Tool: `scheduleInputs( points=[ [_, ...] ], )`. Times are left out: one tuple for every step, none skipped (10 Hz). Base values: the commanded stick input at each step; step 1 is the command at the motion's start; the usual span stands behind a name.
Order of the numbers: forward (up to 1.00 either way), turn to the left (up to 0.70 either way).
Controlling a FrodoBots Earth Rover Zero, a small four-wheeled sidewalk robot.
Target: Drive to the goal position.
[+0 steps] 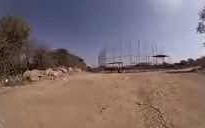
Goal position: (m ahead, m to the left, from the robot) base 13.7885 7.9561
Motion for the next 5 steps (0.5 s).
scheduleInputs(
  points=[
    [0.5,0.0],
    [0.5,0.0],
    [0.5,0.0],
    [0.5,0.0],
    [0.5,0.0]
  ],
)
